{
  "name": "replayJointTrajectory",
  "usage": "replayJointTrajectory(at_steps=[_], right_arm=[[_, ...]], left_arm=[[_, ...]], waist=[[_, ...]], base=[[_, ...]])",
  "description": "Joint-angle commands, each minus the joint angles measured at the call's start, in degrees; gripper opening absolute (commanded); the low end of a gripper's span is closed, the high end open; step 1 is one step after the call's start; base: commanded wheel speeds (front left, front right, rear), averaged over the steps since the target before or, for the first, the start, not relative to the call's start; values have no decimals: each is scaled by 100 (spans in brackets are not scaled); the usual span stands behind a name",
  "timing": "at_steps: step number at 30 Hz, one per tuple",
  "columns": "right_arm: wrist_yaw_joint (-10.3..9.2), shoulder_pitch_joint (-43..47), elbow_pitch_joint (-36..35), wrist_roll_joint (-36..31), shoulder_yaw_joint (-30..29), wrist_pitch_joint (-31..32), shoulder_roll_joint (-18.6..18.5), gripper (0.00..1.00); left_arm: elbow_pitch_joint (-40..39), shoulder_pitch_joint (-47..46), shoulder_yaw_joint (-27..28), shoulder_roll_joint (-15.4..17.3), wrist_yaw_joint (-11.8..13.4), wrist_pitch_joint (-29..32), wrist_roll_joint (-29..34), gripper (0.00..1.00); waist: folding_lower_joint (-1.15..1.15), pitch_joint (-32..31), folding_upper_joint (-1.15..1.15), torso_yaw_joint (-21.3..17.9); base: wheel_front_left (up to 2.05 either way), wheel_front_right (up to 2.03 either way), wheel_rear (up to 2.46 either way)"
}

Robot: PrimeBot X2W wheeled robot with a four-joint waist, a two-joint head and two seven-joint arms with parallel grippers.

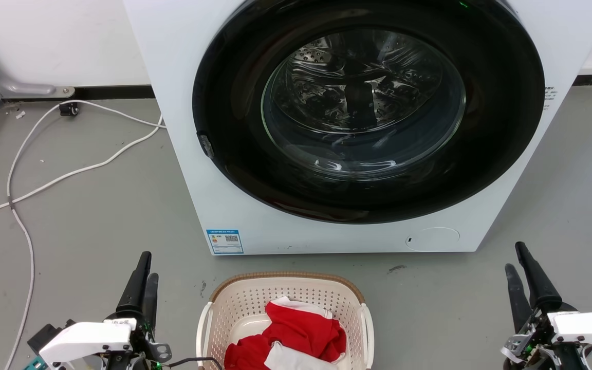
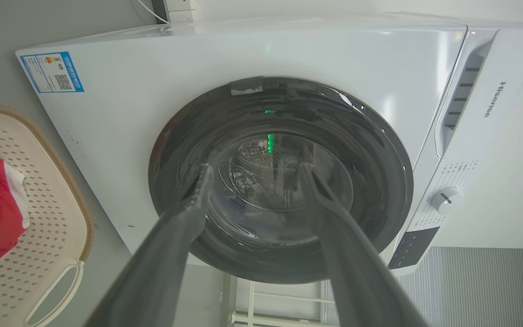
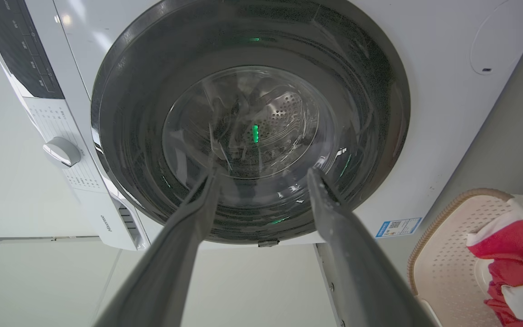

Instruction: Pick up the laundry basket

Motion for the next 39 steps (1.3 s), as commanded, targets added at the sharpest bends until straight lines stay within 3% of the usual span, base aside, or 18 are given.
replayJointTrajectory(at_steps=[1,19,39], right_arm=[[0,-85,-162,-235,-23,-80,-12,100],[0,113,-913,-2901,215,-540,-15,100],[0,321,-1355,-4979,433,-958,-19,100]], left_arm=[[-161,-93,8,19,0,-67,205,100],[-787,4,-326,24,452,-527,2337,100],[-1183,110,-651,30,699,-943,4322,100]], waist=[[0,3,0,0],[0,34,0,9],[0,52,0,17]], base=[[0,0,0],[0,0,0],[0,0,0]])
